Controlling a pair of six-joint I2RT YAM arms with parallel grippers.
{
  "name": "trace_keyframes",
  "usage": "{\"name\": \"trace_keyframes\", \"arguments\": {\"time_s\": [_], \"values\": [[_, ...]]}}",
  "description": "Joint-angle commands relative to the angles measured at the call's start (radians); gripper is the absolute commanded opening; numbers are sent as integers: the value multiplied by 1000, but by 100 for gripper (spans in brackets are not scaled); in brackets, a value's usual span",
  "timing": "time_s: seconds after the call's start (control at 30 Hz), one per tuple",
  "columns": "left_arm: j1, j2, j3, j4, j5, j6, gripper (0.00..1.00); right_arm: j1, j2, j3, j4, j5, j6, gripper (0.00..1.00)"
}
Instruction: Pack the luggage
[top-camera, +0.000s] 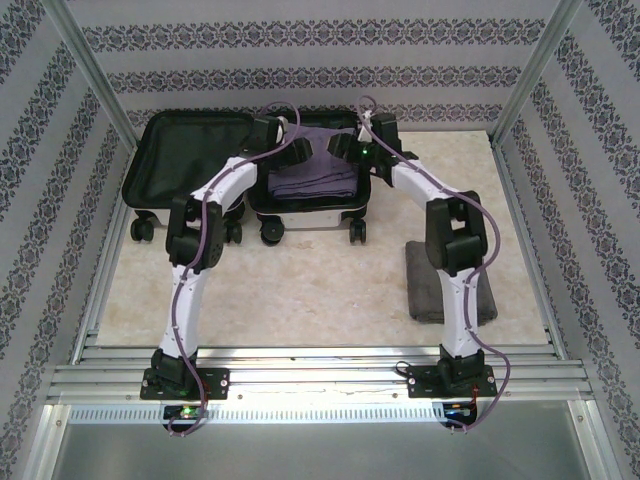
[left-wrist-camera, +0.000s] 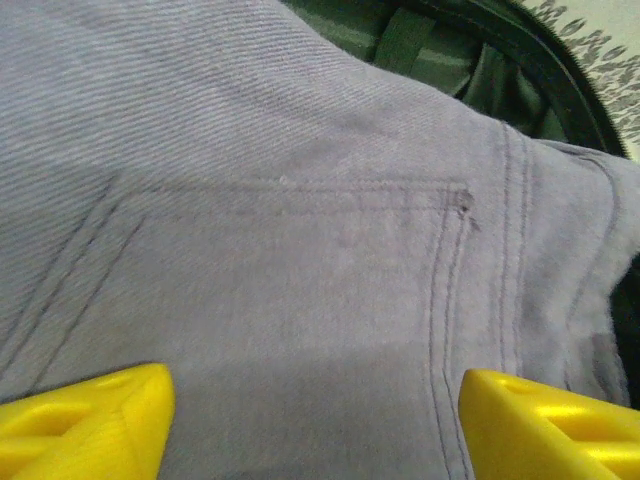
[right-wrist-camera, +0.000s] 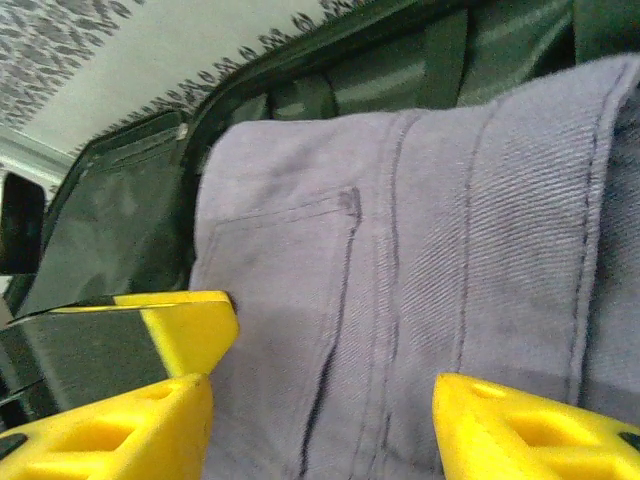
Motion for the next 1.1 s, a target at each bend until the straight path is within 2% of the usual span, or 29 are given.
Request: {"name": "trace_keyframes", "arguments": {"time_s": [0.0,0.3,0.5,0.67,0.77,1.07], "values": [[-2,-157,-111,122,-30,31,76,-16,-141,-75,13,2,-75,60],[-8,-454,-544,403,-59,-1,84,-78,-397,-471,57,46,-147,62],[-55,-575,-729,438,-94,7,84,-137,-509,-641,-9,66,-174,62],[-121,-642,-797,363,-152,57,84,-172,-626,-755,-101,128,-205,63],[-150,-657,-817,333,-147,72,84,-198,-682,-793,-159,149,-212,63],[-249,-684,-825,260,-152,127,84,-352,-788,-902,-268,95,-161,64]]}}
